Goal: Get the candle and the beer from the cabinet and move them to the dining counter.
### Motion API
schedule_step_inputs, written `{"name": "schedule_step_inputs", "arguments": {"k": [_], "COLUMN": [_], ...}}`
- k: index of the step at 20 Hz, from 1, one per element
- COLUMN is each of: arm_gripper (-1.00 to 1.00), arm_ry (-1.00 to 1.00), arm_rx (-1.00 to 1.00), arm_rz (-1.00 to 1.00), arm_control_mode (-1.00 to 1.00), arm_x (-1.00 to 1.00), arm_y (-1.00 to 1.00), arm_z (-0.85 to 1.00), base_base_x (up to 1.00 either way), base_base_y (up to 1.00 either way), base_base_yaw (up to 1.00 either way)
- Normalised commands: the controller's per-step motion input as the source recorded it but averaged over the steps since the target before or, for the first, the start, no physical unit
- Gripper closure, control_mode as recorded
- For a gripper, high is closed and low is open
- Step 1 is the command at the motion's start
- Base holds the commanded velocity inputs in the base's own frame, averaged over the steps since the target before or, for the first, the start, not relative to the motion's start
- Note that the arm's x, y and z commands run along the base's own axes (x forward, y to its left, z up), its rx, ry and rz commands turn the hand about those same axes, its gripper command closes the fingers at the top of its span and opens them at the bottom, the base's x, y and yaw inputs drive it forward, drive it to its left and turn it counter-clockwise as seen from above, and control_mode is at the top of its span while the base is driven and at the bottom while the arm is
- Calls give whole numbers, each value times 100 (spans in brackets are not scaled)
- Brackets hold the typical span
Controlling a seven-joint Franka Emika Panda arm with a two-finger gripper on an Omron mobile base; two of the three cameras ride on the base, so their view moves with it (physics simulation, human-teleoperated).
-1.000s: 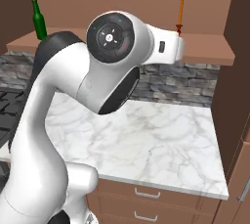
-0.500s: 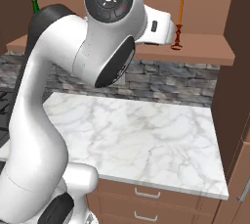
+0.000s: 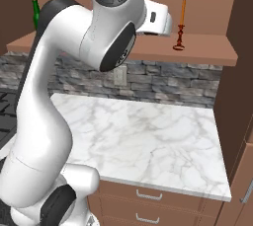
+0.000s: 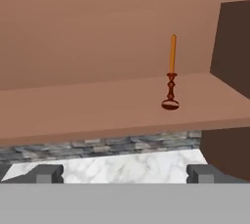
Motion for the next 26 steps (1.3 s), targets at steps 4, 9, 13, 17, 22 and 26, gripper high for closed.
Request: {"name": "schedule_step_inputs", "arguments": {"k": [4, 9, 13, 17, 22, 26], "arm_gripper": [-100, -100, -100, -100, -100, -100], "arm_ry": [0, 0, 2, 2, 1, 0], "arm_rx": [0, 0, 0, -1, 0, 0], "arm_rz": [-1, -5, -11, -14, -13, -11], "arm_control_mode": [-100, -100, -100, -100, -100, -100], "arm_x": [49, 52, 52, 58, 53, 55], "arm_y": [-1, -4, -23, -23, -18, -17], "arm_z": [-14, -7, -3, -9, -13, -13], "base_base_x": [0, 0, 0, 0, 0, 0], "base_base_y": [0, 0, 0, 0, 0, 0], "base_base_yaw": [0, 0, 0, 0, 0, 0]}}
